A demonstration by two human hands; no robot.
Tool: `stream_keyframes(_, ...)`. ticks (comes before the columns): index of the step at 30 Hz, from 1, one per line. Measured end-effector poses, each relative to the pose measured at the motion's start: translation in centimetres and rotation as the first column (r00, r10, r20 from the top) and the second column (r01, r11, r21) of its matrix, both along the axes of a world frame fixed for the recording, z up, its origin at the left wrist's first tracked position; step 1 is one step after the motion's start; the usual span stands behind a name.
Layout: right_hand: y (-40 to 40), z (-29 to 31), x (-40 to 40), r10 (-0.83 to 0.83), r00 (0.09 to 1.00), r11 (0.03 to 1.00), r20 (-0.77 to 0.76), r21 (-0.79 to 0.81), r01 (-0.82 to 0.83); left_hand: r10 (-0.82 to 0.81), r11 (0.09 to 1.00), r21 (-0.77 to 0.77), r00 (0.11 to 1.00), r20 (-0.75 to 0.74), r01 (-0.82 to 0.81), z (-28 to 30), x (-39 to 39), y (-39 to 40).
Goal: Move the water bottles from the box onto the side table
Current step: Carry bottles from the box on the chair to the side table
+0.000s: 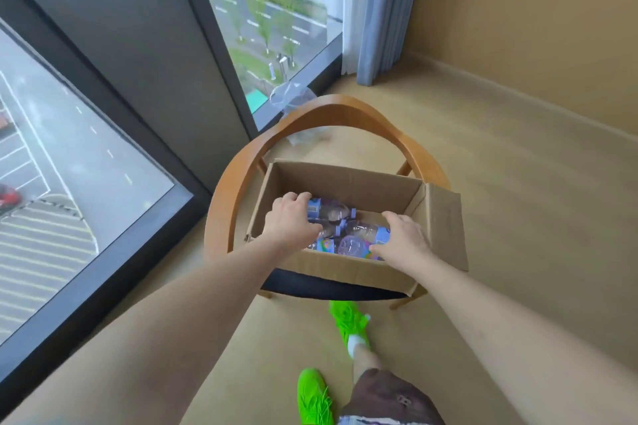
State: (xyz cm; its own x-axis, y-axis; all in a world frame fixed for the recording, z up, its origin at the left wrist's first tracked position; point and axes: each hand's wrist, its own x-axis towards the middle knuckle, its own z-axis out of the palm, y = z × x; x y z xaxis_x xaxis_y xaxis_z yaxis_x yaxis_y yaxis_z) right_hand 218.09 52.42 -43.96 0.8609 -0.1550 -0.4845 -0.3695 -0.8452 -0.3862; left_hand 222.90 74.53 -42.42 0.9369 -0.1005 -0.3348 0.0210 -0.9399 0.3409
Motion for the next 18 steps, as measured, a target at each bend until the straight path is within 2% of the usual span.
stream_keyframes(7,-0.9,-7.2,6.7,0.085,0.968,0.996,-0.235,-0.012,-0.090,0.080,0.994,0.088,0.972,-0.222,-0.062,-7.2,5.9,-0.3)
stream_keyframes(14,-0.9,-13.0,10.6,0.126,0.925,0.991,-0.359,-0.003,-0.136,0.081,0.995,0.089,0.938,-0.337,-0.053,-13.6,8.8,-1.4)
stream_keyframes(18,-0.7,-16.3,12.5,0.150,0.910,0.986,-0.387,-0.015,-0.168,0.024,0.992,0.124,0.923,-0.384,0.025,-17.4,9.8,-1.3)
